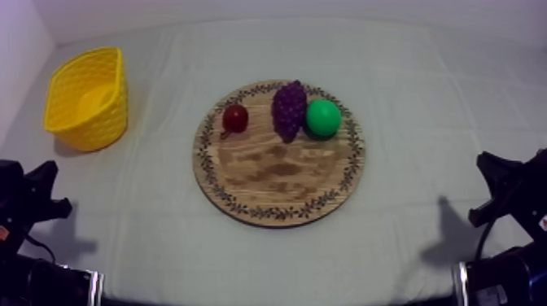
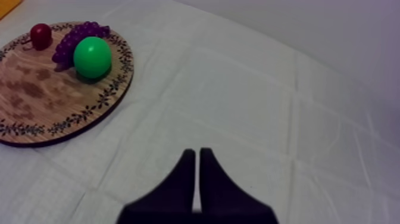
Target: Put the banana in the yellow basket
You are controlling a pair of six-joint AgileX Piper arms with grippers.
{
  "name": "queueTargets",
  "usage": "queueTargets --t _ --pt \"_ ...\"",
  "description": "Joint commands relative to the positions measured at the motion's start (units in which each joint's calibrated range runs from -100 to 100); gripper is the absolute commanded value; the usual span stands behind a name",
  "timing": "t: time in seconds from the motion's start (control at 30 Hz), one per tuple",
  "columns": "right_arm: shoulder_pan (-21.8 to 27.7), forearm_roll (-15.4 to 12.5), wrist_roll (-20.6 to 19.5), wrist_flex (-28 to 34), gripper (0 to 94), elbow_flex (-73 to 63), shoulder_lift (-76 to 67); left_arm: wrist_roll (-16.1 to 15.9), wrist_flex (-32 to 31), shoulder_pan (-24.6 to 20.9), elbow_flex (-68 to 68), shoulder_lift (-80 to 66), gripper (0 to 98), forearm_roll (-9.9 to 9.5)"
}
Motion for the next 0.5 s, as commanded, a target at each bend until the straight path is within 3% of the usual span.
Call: queueTargets --t 0.0,0.27,0.47 --pt "0.0 0.0 0.0 0.0 0.5 0.0 0.0 0.3 -0.3 0.5 0.3 -0.1 0.1 -0.09" --pt "0.0 0.0 0.0 0.0 0.5 0.0 0.0 11.0 -8.0 2.0 3.0 -0.5 0.1 -0.5" --pt "0.0 0.0 0.0 0.0 0.5 0.0 0.0 11.7 -8.9 2.1 3.3 -0.5 0.1 -0.54"
